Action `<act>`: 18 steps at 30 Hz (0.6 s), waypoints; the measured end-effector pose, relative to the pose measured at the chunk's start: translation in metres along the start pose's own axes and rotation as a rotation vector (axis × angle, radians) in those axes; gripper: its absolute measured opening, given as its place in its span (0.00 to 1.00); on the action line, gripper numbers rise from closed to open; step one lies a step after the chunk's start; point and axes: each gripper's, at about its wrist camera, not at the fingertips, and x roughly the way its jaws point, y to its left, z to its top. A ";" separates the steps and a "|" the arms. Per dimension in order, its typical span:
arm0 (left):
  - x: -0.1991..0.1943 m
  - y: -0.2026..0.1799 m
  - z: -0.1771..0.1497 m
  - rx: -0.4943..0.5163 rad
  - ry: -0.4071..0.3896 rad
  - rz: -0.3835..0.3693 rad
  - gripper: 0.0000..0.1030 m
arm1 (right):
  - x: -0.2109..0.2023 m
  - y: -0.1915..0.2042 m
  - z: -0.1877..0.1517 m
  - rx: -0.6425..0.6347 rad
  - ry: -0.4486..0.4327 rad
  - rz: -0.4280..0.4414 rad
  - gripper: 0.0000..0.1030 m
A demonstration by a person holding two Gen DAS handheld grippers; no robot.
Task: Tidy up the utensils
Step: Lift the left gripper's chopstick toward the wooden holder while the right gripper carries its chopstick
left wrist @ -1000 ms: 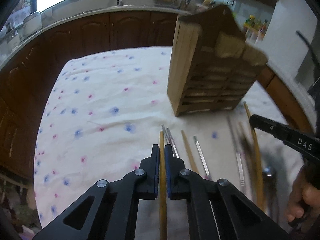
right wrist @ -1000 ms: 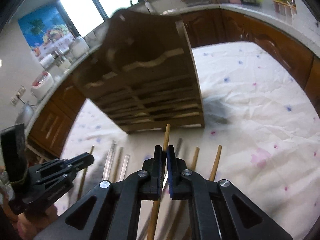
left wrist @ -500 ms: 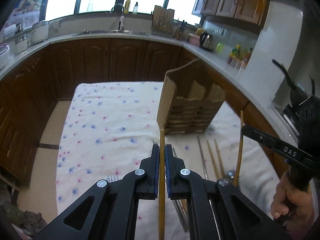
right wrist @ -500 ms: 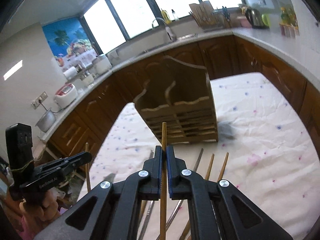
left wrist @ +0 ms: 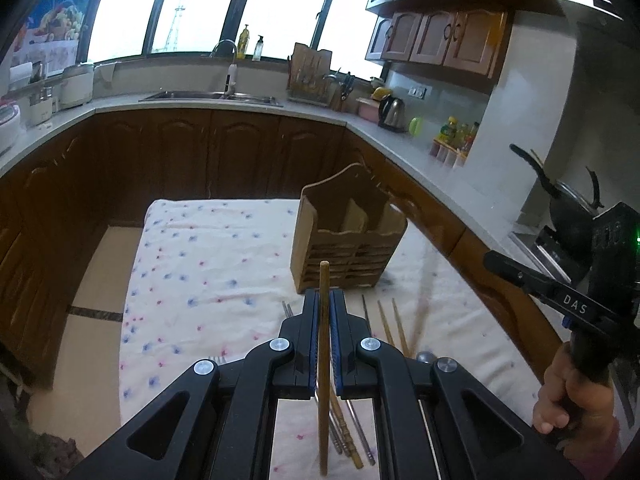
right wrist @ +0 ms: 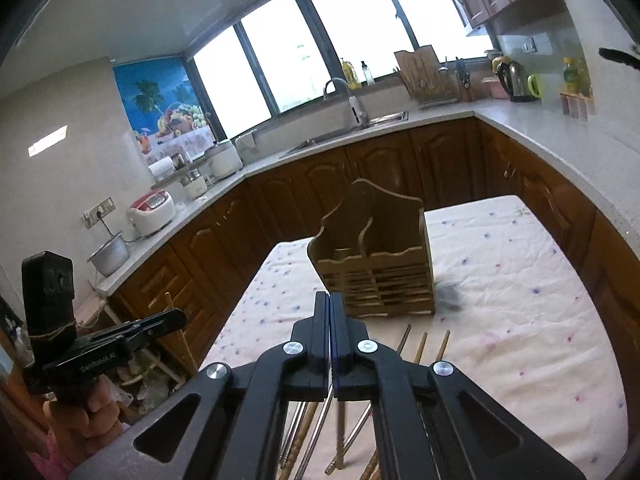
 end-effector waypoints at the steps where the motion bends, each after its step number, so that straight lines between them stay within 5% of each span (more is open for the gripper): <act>1: -0.002 0.000 0.000 0.002 -0.005 0.001 0.04 | -0.001 0.000 0.000 -0.001 -0.005 -0.005 0.00; 6: -0.002 0.004 0.001 -0.008 -0.011 0.002 0.04 | 0.022 -0.014 -0.002 0.043 0.055 -0.016 0.01; 11: 0.001 0.008 0.003 -0.022 -0.008 0.003 0.04 | 0.065 -0.045 -0.017 0.125 0.151 -0.043 0.28; 18: 0.008 0.019 0.006 -0.047 -0.005 0.005 0.04 | 0.113 -0.094 -0.035 0.186 0.255 -0.179 0.28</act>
